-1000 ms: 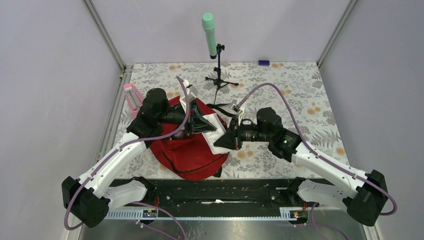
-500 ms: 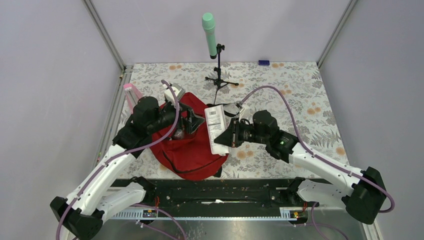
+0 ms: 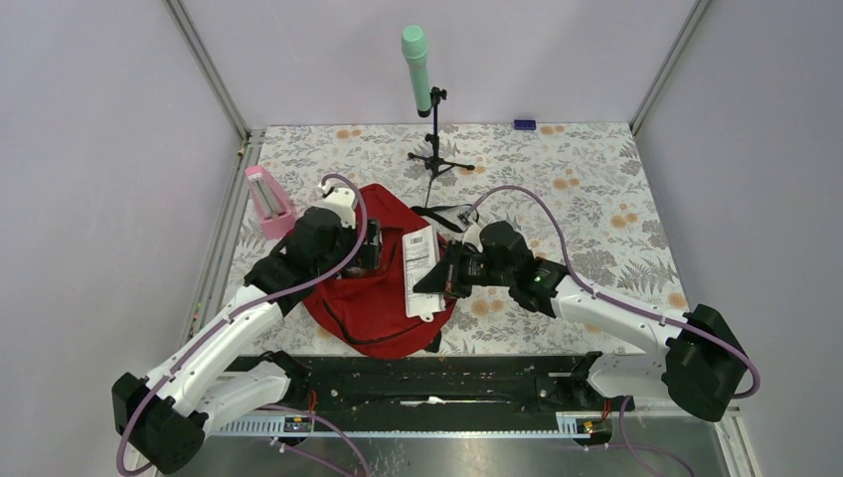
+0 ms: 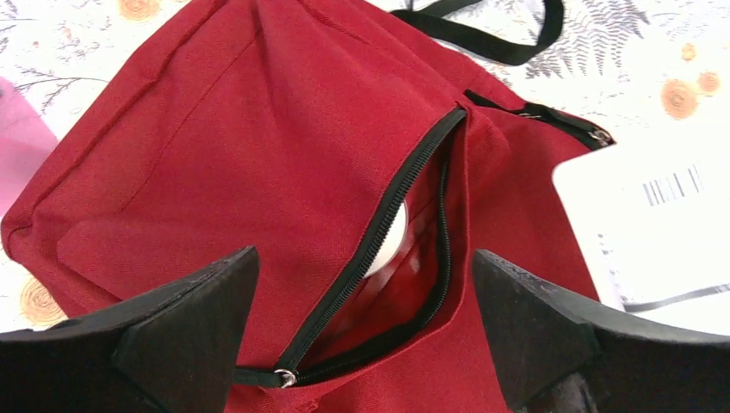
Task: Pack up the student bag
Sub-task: Place the stationery in the student bag.
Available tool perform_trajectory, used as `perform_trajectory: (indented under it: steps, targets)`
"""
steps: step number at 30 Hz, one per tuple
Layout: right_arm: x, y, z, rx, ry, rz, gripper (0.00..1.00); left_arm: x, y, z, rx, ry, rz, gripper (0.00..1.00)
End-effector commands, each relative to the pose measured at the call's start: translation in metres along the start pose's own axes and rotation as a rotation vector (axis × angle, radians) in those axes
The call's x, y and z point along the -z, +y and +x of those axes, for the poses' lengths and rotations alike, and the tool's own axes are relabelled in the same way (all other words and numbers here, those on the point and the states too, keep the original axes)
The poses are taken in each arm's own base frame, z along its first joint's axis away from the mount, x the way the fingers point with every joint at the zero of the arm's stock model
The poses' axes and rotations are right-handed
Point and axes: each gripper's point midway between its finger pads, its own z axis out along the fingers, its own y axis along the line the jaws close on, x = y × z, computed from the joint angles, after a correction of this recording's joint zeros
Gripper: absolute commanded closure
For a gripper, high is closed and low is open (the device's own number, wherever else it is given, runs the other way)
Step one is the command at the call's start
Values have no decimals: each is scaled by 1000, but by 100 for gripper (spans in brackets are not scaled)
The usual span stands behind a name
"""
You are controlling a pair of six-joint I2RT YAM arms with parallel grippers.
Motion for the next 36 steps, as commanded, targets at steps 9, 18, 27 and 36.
perform_trajectory:
  steps: [9,18,27,36]
  targets:
    - [-13,33,10,-91,49,-78,100,-7,29,9,-3,13,-245,35]
    - [-54,57,12,-229,94,-191,100,-7,30,13,-50,59,-252,66]
    - [-84,56,5,-319,79,-215,100,-8,26,11,-58,71,-234,100]
    - [-80,67,0,-317,63,-241,100,6,14,-2,-82,69,-153,100]
